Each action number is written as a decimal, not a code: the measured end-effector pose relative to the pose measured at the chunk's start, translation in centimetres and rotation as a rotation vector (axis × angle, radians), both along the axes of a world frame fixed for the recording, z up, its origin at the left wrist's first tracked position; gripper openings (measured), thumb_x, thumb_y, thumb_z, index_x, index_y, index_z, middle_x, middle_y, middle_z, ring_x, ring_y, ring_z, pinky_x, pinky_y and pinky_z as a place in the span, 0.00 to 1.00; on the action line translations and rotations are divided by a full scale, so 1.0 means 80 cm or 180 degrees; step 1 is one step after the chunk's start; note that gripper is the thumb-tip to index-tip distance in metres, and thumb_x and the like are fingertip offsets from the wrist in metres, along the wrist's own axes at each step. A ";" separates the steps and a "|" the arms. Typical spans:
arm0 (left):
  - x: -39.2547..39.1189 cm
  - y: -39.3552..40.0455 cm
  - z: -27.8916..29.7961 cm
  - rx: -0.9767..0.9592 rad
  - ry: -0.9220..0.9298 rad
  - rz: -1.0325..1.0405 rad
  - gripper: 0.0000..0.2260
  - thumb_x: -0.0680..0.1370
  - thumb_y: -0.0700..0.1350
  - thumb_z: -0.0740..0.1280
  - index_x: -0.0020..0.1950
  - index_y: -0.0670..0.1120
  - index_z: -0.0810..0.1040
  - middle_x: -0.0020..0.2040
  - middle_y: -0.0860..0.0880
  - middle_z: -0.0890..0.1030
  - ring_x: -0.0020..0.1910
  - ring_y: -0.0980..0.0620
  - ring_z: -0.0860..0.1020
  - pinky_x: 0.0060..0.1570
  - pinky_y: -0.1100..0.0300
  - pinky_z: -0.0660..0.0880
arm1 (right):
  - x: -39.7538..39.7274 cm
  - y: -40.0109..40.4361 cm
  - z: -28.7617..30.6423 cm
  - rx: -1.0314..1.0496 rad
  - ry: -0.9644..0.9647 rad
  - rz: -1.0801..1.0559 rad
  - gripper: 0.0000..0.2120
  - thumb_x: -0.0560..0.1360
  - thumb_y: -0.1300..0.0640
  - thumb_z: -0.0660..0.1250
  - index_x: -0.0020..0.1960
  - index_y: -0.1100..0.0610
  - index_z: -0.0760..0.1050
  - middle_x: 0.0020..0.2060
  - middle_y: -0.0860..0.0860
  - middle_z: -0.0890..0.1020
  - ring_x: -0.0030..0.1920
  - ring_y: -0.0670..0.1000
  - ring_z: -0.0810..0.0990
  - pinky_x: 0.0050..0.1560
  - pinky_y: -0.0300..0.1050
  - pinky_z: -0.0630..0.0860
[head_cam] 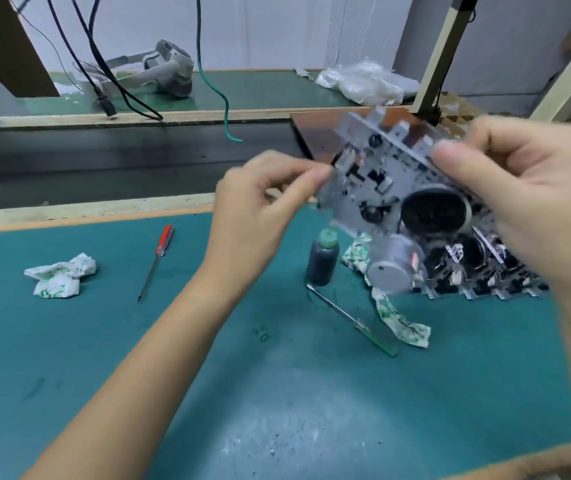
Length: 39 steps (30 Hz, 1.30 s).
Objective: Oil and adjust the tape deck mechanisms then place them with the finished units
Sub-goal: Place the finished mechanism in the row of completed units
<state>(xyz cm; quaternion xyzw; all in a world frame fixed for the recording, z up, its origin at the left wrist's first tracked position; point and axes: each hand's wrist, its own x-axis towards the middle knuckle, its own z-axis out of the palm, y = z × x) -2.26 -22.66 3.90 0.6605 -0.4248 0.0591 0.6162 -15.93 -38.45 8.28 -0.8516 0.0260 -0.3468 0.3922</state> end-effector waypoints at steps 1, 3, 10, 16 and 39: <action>0.010 -0.009 0.008 -0.0006 -0.0034 0.0059 0.07 0.75 0.45 0.69 0.43 0.58 0.78 0.39 0.60 0.79 0.38 0.61 0.76 0.39 0.62 0.73 | 0.009 -0.003 0.009 -0.0053 -0.0005 -0.0092 0.18 0.77 0.52 0.66 0.33 0.59 0.69 0.30 0.53 0.77 0.30 0.48 0.77 0.25 0.31 0.68; 0.033 -0.028 0.022 -0.0095 0.0035 0.0082 0.08 0.76 0.41 0.69 0.47 0.55 0.79 0.39 0.60 0.80 0.36 0.64 0.76 0.41 0.64 0.73 | 0.031 -0.011 0.023 -0.0186 -0.0017 -0.0291 0.19 0.77 0.48 0.65 0.34 0.59 0.69 0.32 0.58 0.77 0.34 0.55 0.78 0.27 0.36 0.71; 0.114 -0.107 -0.012 0.1107 0.0215 -0.0112 0.20 0.78 0.34 0.58 0.70 0.43 0.70 0.65 0.46 0.76 0.60 0.54 0.74 0.62 0.59 0.69 | 0.133 -0.053 0.000 -0.0661 0.0575 -0.1054 0.19 0.78 0.49 0.63 0.33 0.59 0.71 0.28 0.50 0.70 0.30 0.48 0.65 0.35 0.44 0.61; 0.122 -0.140 -0.095 0.1462 0.1864 -0.0907 0.29 0.77 0.26 0.54 0.76 0.45 0.59 0.72 0.45 0.68 0.65 0.45 0.72 0.54 0.61 0.71 | 0.174 -0.071 -0.075 -0.0955 0.1390 -0.1579 0.15 0.79 0.50 0.60 0.37 0.56 0.71 0.36 0.56 0.78 0.40 0.56 0.73 0.40 0.44 0.63; 0.073 0.021 -0.034 0.1179 0.0927 0.0416 0.15 0.75 0.31 0.59 0.34 0.49 0.72 0.29 0.56 0.76 0.27 0.64 0.75 0.26 0.74 0.67 | 0.179 0.138 0.013 -0.2220 0.1449 -0.0818 0.16 0.80 0.47 0.58 0.58 0.57 0.75 0.56 0.56 0.78 0.57 0.59 0.76 0.43 0.46 0.62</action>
